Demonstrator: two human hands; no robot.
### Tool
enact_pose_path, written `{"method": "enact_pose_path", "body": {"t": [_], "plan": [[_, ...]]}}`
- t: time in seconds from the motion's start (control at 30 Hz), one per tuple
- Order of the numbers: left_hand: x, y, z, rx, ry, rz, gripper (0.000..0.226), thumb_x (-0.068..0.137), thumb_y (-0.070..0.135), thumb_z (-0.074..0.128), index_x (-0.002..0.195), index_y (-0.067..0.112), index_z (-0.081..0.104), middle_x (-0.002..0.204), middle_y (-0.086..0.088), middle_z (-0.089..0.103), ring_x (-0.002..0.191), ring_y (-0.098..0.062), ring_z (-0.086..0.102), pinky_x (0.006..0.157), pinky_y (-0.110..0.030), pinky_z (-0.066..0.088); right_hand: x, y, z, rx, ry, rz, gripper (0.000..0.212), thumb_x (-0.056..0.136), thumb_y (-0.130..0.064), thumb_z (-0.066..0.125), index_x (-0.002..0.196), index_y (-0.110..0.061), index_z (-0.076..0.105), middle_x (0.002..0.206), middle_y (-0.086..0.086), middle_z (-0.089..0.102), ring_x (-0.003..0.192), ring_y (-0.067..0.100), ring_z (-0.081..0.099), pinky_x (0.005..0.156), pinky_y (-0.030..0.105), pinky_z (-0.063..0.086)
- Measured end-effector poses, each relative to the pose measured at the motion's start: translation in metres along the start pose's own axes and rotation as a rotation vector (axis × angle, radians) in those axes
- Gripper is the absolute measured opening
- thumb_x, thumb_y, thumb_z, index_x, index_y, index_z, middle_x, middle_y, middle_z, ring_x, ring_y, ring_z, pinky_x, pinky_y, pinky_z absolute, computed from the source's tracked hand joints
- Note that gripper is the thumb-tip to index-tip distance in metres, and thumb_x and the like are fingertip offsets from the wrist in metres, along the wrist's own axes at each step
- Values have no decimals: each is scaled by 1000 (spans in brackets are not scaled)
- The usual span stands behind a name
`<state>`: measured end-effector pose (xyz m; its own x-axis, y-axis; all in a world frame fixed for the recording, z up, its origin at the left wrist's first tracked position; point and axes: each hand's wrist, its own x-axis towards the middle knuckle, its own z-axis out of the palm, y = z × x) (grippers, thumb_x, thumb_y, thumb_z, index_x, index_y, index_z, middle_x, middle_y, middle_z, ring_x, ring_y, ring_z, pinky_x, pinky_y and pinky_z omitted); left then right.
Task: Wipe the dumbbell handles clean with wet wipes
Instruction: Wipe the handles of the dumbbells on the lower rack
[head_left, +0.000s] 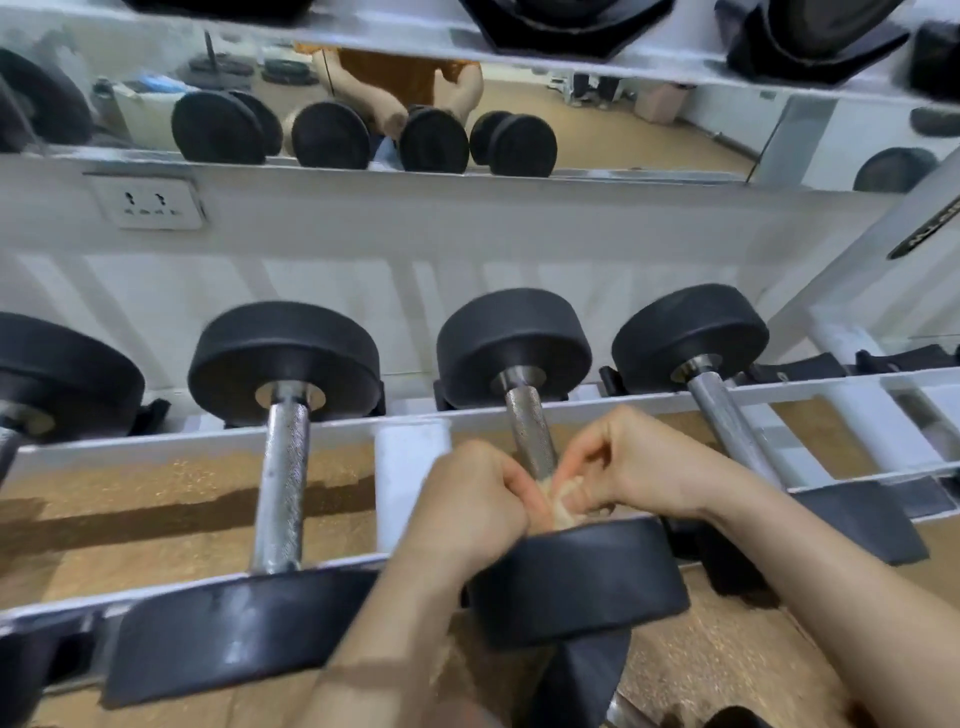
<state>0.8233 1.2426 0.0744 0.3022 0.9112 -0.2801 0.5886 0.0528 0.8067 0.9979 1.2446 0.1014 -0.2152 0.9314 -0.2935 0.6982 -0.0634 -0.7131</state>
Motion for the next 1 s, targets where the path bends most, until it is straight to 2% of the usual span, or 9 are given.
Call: {"method": "enact_pose_path", "body": {"t": [0.13, 0.23, 0.33, 0.47, 0.6, 0.67, 0.8, 0.9, 1.0], "plan": [[20, 6, -1, -188, 264, -115, 28, 86, 12, 57, 75, 33, 72, 81, 13, 70, 77, -6, 61, 59, -8, 41, 42, -11, 10, 3, 486, 8, 10, 75, -8, 78, 76, -18, 77, 72, -6, 73, 70, 11, 67, 74, 30, 55], [30, 14, -2, -128, 412, 13, 21, 94, 18, 59, 102, 28, 76, 97, 8, 73, 80, 0, 53, 66, 1, 33, 60, -18, 21, -55, 693, -11, 6, 80, -13, 75, 83, -17, 78, 84, -3, 74, 80, 13, 67, 82, 35, 53], [22, 16, -6, -139, 300, -33, 19, 93, 18, 61, 99, 25, 77, 88, 12, 71, 69, 4, 50, 62, -1, 35, 33, -17, 27, -117, 531, 67, 3, 82, -19, 76, 82, -18, 79, 77, -5, 72, 74, 13, 64, 73, 29, 50], [-13, 15, -5, -165, 89, -242, 16, 90, 15, 63, 91, 21, 78, 82, 7, 70, 72, -6, 56, 67, -21, 43, -3, -22, 26, -23, 161, 294, 3, 76, -16, 81, 77, -15, 78, 74, -4, 72, 70, 10, 66, 67, 25, 51], [-8, 29, -7, -187, 88, -241, 26, 94, 20, 58, 74, 15, 74, 66, 0, 65, 59, -12, 51, 53, -19, 37, 16, -34, 21, -33, 324, 269, 11, 84, -9, 71, 79, -18, 75, 74, -13, 66, 73, 3, 63, 69, 14, 48], [10, 40, -11, -246, 181, -247, 26, 96, 24, 58, 76, 19, 74, 60, 10, 60, 56, -5, 51, 51, -10, 35, 34, -38, 18, 191, 471, 330, 17, 84, -5, 70, 76, -20, 73, 74, -10, 69, 74, 7, 66, 72, 19, 52], [46, 55, -15, -235, 405, -183, 18, 95, 22, 60, 98, 18, 77, 80, 18, 61, 61, 5, 49, 60, -1, 36, 65, -43, 10, 711, 684, 574, 16, 83, -4, 71, 72, -15, 69, 74, 0, 72, 72, 15, 69, 61, 22, 54], [58, 53, -13, -136, 439, -222, 19, 95, 24, 59, 95, 17, 78, 88, 5, 73, 78, -12, 63, 71, -22, 47, 66, -37, 8, 726, 660, 653, 13, 83, -2, 70, 77, -14, 70, 79, 1, 72, 73, 12, 68, 64, 21, 56], [55, 48, -9, -8, 373, -324, 20, 95, 26, 60, 101, 18, 77, 94, -6, 75, 86, -24, 66, 72, -28, 45, 49, -26, 0, 442, 469, 479, 29, 84, -3, 68, 63, -22, 67, 62, -13, 66, 61, -1, 62, 63, 18, 51]]}}
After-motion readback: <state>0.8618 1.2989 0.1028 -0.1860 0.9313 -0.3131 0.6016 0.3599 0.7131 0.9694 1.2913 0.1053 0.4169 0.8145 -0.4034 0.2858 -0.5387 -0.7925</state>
